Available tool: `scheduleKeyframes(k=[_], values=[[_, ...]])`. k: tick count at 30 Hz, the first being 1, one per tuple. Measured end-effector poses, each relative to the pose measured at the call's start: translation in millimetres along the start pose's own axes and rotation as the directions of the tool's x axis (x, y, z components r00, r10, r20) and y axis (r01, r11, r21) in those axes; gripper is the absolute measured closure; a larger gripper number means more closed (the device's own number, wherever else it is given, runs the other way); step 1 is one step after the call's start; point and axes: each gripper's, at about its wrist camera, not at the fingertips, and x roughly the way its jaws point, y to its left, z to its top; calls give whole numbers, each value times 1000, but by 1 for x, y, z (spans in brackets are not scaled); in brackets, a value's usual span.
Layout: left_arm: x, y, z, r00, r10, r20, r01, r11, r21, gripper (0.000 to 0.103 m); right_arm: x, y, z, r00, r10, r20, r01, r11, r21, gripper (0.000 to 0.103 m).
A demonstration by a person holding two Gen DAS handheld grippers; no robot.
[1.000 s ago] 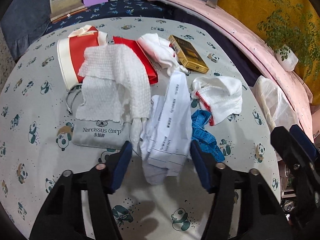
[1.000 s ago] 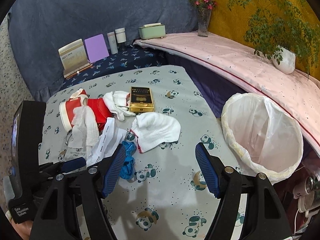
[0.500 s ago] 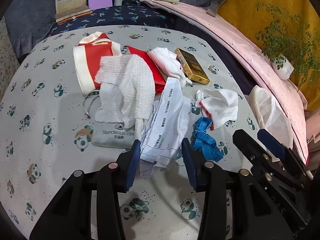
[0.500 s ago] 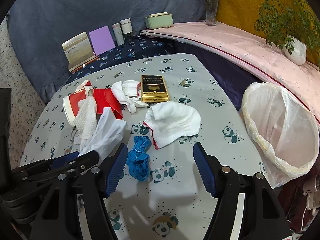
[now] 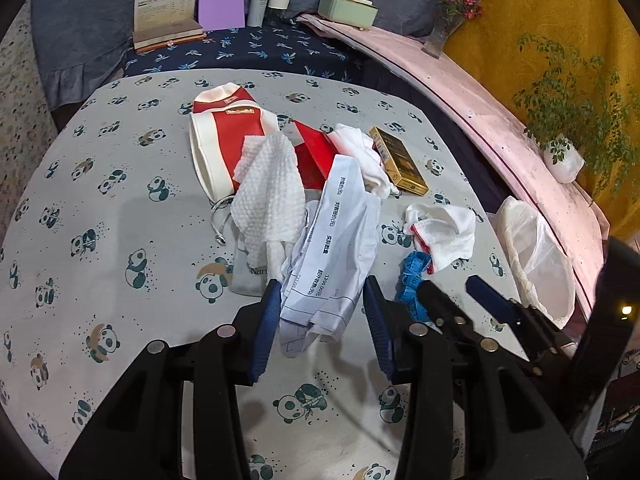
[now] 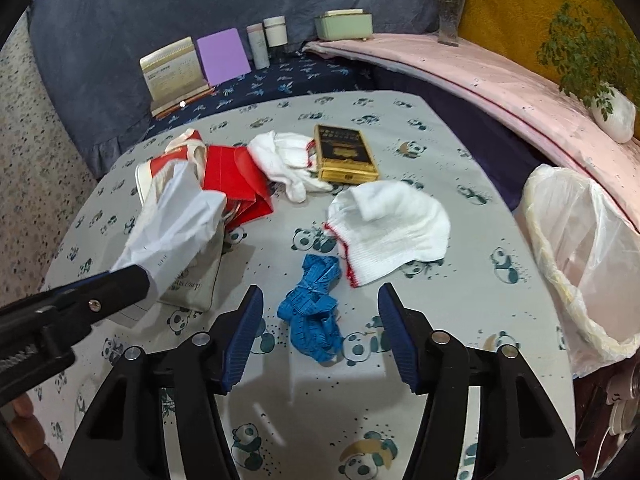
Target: Collect trash
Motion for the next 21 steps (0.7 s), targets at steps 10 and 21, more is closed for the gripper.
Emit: scheduleKeyframes(k=[10, 21], values=[[-6, -3, 2, 1000, -7, 12, 8, 1000, -7, 63, 17, 3, -12, 999, 14, -49, -15, 1000, -19, 80], [-42, -43, 15, 993, -64, 95, 59, 997, 48, 63, -60, -27, 17, 990, 0, 141, -3, 1000, 23, 82]])
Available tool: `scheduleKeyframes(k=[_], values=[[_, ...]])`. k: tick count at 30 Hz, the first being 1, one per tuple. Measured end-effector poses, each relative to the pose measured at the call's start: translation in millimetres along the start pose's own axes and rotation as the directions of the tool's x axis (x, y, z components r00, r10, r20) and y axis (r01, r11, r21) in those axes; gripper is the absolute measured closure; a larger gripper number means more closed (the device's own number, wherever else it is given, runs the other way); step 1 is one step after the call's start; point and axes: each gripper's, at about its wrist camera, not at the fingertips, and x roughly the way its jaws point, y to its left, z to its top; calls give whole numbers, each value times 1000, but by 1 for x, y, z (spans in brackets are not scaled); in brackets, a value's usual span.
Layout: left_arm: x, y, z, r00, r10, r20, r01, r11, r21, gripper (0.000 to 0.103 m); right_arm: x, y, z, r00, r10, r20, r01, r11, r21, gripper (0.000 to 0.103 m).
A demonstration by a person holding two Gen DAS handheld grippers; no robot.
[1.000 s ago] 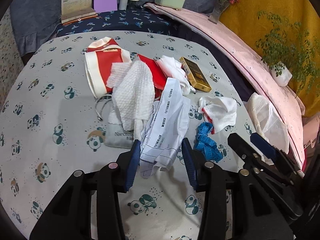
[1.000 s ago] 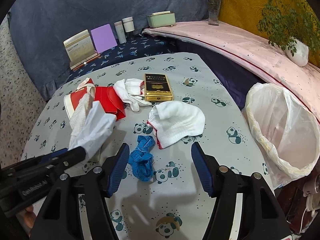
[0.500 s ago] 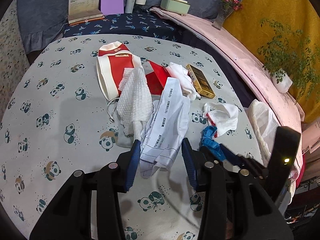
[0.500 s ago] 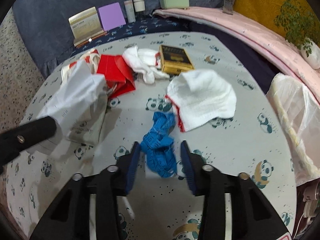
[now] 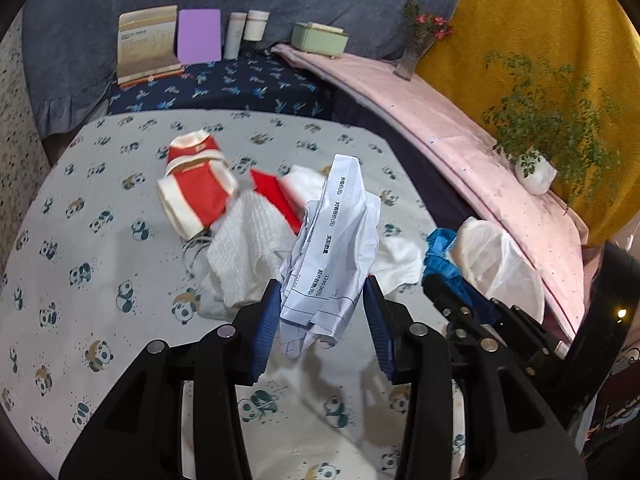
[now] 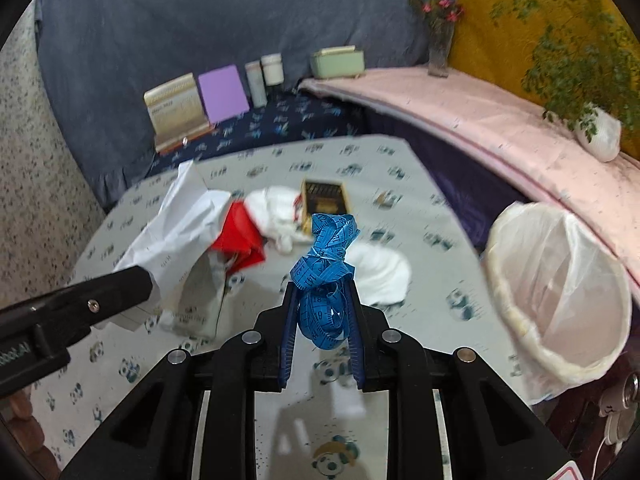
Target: Collect trash
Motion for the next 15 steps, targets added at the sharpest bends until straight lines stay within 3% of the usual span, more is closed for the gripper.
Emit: scheduleKeyframes(k=[9, 15], values=[[-21, -62, 14, 995, -80, 64, 74, 993, 93, 63, -61, -50, 28, 987, -62, 149, 53, 996, 68, 82], [-25, -105, 19, 987, -137, 80, 123, 980, 157, 63, -87, -82, 31, 972, -118, 202, 96, 989, 116, 82]])
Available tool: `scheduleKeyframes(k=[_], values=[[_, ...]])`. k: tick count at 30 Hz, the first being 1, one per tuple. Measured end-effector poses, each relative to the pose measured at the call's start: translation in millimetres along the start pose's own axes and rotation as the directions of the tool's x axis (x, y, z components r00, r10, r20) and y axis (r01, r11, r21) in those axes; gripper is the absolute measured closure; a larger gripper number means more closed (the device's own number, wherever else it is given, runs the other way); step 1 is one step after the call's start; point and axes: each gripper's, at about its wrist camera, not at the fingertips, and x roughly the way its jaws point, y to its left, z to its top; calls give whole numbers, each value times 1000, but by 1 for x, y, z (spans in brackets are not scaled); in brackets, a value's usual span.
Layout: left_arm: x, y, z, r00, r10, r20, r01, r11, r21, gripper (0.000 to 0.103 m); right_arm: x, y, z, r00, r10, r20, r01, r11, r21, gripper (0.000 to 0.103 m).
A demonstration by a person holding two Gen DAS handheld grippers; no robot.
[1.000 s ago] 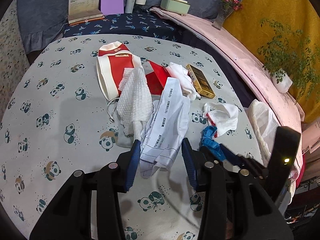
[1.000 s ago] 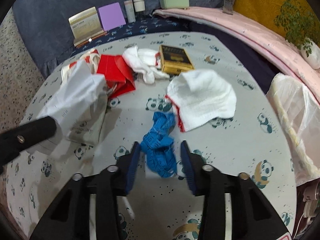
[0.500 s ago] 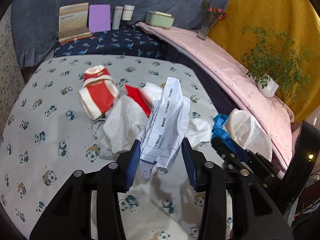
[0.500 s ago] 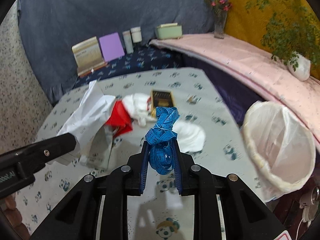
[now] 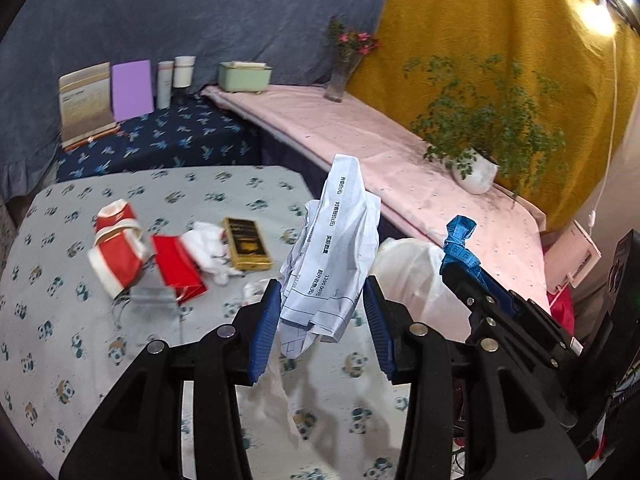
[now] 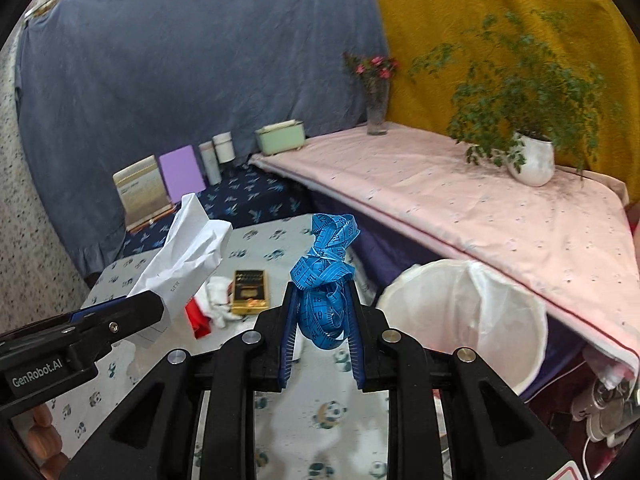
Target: Collect trash
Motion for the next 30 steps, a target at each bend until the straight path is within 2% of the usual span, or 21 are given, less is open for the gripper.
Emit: scheduleKeyframes(k=[7, 14, 22, 30], values=[[9, -54, 6, 998, -55, 11, 54, 995, 82, 63, -15, -43, 3, 998, -61, 35, 59, 997, 53, 82], [28, -94, 7, 995, -95, -11, 96, 986, 137, 63, -19, -80, 0, 993, -111, 38, 107, 989, 98, 82], [63, -124, 3, 988, -132, -75, 143, 975, 169, 63, -11, -119, -7, 987, -160, 14, 156, 977, 144, 82], [96, -140, 0, 985, -123, -123, 144, 973, 183, 62, 8, -144, -15, 983, -181, -31, 184, 967, 178, 82]])
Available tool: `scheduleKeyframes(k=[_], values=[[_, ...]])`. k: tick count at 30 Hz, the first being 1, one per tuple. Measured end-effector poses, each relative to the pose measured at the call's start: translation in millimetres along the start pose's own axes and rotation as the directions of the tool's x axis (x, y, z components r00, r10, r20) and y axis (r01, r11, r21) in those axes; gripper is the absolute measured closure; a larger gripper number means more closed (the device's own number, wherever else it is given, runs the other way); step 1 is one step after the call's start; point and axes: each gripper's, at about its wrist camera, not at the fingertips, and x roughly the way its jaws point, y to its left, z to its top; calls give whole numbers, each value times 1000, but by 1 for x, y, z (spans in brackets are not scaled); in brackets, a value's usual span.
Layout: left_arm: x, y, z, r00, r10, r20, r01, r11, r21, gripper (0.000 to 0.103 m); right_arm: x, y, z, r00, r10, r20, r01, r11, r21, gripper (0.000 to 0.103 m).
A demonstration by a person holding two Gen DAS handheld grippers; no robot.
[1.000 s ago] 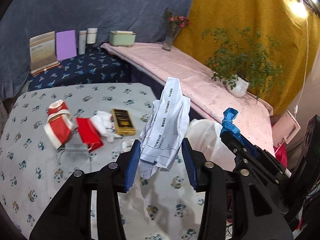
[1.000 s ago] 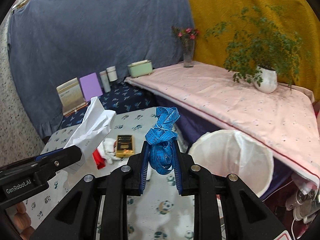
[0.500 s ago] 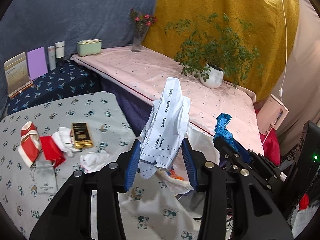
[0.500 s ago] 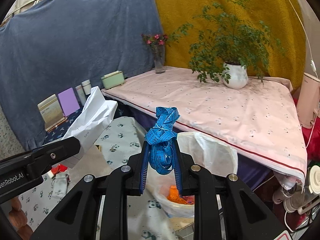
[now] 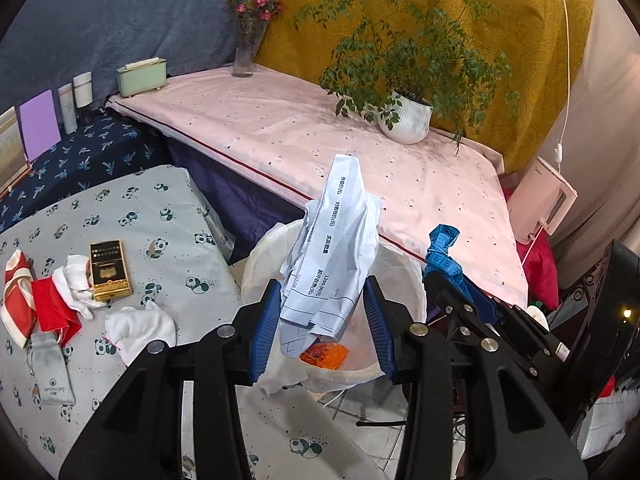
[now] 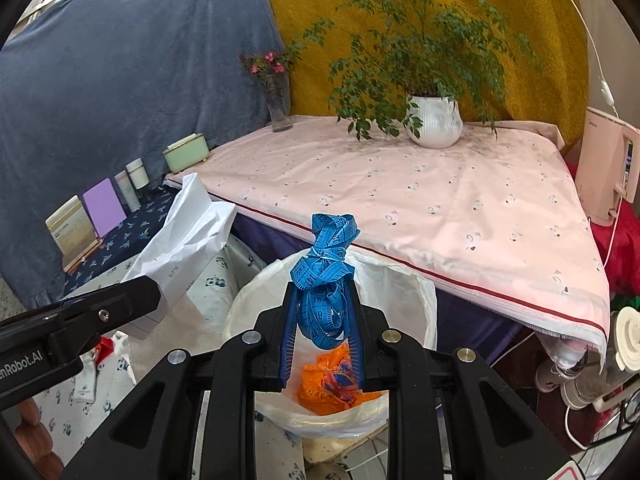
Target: Collect trash
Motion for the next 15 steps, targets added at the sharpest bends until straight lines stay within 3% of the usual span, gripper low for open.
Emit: scheduleKeyframes(k=[6, 15], values=[[-13, 21, 0, 999, 45, 21, -44, 998, -35, 62, 9, 2, -2, 1000, 15, -21, -15, 1000, 5, 82], [-49, 90, -20, 988, 153, 29, -147, 979, -141, 62, 15, 39, -11, 996, 74, -50, -77, 996, -40, 82]])
